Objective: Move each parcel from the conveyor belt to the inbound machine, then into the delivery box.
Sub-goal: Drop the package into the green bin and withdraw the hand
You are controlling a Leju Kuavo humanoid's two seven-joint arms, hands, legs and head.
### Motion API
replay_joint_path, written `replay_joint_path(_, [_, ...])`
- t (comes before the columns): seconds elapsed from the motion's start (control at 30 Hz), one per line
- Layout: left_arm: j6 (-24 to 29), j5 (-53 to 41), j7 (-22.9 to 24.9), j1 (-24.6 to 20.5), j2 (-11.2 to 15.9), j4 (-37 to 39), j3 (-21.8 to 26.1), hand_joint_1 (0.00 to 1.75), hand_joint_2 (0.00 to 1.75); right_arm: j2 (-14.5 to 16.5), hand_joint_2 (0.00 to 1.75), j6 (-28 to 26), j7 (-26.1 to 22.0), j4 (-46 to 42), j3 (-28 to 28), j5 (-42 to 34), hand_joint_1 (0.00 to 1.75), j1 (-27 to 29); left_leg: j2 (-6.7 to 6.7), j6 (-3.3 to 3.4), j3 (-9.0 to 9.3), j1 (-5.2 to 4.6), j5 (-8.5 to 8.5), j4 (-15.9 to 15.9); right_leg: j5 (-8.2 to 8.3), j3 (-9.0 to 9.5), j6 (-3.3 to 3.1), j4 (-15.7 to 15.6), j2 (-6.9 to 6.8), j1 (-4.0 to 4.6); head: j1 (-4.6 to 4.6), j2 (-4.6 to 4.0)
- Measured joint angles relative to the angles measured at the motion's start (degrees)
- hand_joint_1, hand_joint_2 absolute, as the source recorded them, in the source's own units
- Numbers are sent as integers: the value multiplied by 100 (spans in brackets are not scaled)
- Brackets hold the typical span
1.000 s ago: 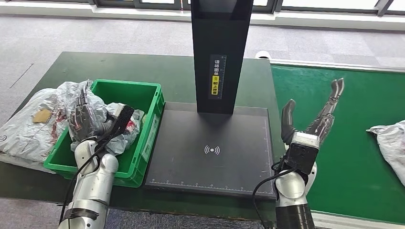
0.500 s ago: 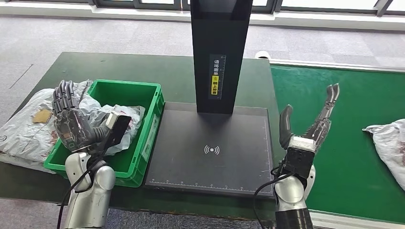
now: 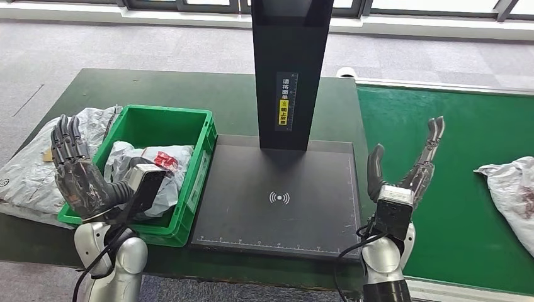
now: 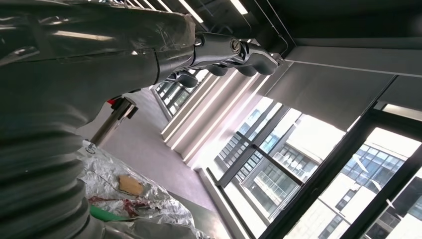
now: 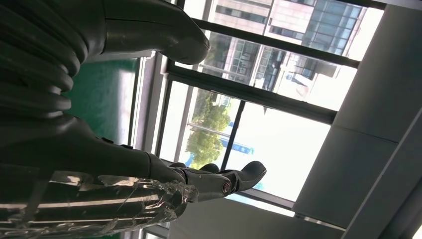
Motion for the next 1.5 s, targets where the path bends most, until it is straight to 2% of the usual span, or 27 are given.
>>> replay_joint_path(0.57, [-1,221,-28,158,-46,-183,-104,0,175,-21,175,1,-1,-29,-9,-1,0,16,0,0,0,0,0,0,0,0,0,0,0,0,0,0])
replay_joint_path(0.77, [-62,238,255,191,-7,-202,-269,0,175,-36,175,8,2,-31,-38,7,0,25,1,2,1,0,-2,0,-1,0,1,-1,0,0,0,0])
replay_joint_path(0.93, [-555,185,579,76,115,70,-324,0,175,-50,175,65,57,-31,-81,31,0,24,2,1,3,0,-1,0,1,2,0,-1,-1,0,0,0])
replay_joint_path(1.03, [-852,498,523,57,192,250,-394,0,175,-52,175,101,116,-31,-109,68,0,24,4,0,5,0,0,0,2,1,-1,-1,2,0,1,0])
replay_joint_path(1.1, [-1086,1062,217,55,238,330,-467,0,175,-54,175,109,134,-31,-137,81,0,24,3,-1,5,0,1,0,2,2,-1,-1,1,0,-1,0])
replay_joint_path(1.27, [-2179,3947,-1445,86,331,396,-684,0,175,-73,175,167,89,-23,-164,35,0,28,3,0,3,0,-1,0,2,2,-1,-1,2,0,1,0])
replay_joint_path(1.4, [-2482,5091,-2099,118,365,376,-723,0,175,-87,175,168,66,17,-165,49,0,23,2,1,2,0,-3,0,0,2,-1,-1,1,0,0,0])
replay_joint_path(1.5, [-2813,5968,-2795,227,367,166,-723,0,175,-118,175,-49,181,97,-190,387,0,-26,2,1,2,0,-3,-1,0,2,0,-1,1,0,-1,0])
